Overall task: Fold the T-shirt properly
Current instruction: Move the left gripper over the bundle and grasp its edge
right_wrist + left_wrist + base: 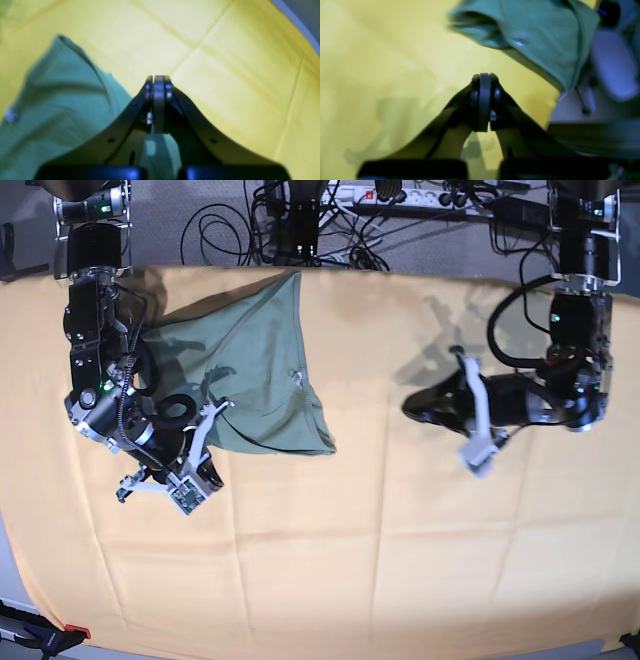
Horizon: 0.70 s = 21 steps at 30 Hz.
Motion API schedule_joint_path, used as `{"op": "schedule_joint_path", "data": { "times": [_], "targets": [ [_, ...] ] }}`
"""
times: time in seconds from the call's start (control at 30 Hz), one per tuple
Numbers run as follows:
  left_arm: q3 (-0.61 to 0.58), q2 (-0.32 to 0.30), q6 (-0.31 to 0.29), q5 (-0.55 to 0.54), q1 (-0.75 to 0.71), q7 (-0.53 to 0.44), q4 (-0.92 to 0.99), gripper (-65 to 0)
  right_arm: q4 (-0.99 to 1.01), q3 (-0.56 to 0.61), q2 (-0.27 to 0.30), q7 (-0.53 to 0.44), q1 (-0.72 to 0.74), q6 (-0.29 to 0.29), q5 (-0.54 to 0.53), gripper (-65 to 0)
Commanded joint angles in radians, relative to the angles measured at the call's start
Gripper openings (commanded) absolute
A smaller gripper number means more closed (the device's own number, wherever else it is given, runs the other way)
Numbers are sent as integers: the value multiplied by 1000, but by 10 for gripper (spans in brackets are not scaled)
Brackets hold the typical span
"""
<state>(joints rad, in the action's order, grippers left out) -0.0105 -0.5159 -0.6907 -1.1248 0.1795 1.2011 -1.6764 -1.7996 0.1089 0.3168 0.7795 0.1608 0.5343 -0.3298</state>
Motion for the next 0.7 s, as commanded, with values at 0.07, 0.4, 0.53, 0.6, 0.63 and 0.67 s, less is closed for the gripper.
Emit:
{"op": "schedule_joint_path", "data": {
  "times": [0.07,0.4,0.53,0.6,0.63,0.67],
  "targets": [
    [-93,-16,-7,50,23,-24,-114,-650,78,-5,19,-24,54,-4,-5,-650],
    [-415,55,-7,334,24,-148,-251,-650,333,-5,36,-3,211,52,-14,-650],
    [-488,121,-7,404,23,-163,-251,-650,433,-4,35,27,234,96,-66,-650],
    [-514,153,-7,445,23,-184,-250,-650,468,-4,36,29,238,92,-61,-650],
    [-522,170,-7,461,23,-192,-249,-650,481,-4,38,29,238,91,-58,-650],
    [-531,186,-7,467,23,-197,-249,-650,490,-4,40,29,237,93,-59,-650]
  ]
}}
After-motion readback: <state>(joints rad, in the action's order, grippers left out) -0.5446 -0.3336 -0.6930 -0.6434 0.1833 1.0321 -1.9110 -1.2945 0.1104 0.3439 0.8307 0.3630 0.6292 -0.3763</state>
